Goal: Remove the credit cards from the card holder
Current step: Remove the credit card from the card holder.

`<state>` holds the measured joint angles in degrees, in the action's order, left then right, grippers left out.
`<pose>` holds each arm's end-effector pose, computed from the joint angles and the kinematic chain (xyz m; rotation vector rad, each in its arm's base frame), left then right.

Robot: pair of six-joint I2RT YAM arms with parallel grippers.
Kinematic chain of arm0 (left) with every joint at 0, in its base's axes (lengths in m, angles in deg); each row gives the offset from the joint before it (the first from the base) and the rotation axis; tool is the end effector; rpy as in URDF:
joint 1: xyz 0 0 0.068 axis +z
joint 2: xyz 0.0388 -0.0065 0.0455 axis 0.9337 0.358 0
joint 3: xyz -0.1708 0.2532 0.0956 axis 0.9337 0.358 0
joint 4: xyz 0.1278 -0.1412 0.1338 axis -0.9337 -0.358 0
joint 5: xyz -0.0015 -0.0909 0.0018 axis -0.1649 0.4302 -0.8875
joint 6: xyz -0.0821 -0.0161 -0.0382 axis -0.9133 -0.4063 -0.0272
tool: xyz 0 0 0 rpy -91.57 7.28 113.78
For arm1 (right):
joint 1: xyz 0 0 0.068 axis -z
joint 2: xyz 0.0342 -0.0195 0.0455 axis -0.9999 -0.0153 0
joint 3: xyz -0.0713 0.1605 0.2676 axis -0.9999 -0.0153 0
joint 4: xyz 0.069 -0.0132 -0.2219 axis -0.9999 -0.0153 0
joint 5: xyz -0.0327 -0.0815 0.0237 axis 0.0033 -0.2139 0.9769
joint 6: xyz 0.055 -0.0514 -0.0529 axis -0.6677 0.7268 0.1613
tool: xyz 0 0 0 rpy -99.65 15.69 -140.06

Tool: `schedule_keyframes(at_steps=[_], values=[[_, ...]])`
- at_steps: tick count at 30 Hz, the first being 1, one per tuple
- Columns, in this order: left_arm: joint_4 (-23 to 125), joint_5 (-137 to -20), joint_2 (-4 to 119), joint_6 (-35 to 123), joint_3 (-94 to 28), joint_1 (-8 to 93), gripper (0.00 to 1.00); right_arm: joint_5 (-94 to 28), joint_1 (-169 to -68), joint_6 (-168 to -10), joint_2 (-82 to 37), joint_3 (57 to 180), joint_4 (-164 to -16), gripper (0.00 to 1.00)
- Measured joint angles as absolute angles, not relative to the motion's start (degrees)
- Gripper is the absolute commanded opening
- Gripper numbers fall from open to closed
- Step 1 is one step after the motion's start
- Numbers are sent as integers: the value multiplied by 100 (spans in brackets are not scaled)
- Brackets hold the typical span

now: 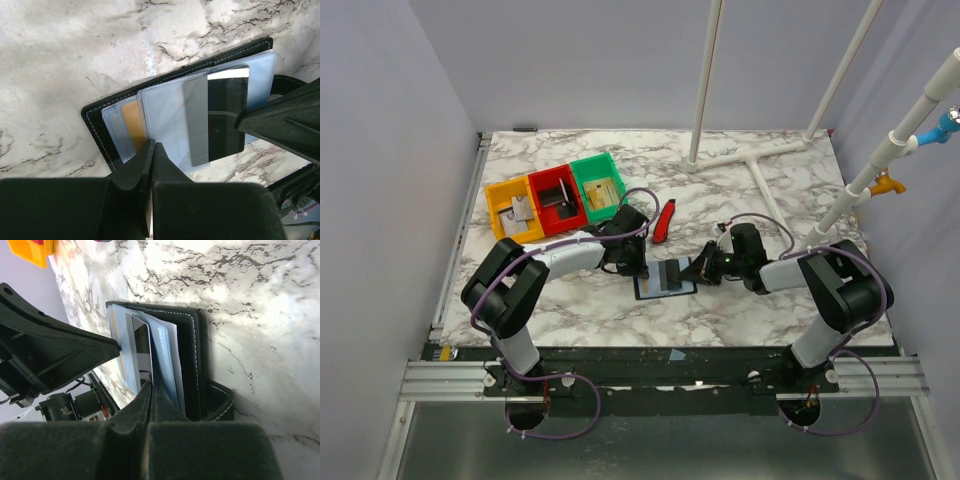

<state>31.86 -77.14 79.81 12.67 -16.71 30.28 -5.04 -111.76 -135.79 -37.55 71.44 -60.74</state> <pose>0.2581 -0.2246 0.1926 -0.0299 2.7541 -0.6765 0.2580 0.1601 0.1588 0.2902 2.4818 1.3548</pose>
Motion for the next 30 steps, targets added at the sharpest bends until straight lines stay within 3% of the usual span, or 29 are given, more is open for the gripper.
schedule_keyframes(at_steps=[24,26,30], values=[[2589,-7716,7981,1395,-2080,3033,0,-723,-10951,-13170,-2846,7094,-6907,1],[2537,-7714,7964,1400,-2202,3033,7,-723,-10935,-13170,-2787,7094,-6955,1],[2478,-7679,7811,1409,-2358,3033,51,-716,-10935,-13175,-2706,7094,-6981,1]])
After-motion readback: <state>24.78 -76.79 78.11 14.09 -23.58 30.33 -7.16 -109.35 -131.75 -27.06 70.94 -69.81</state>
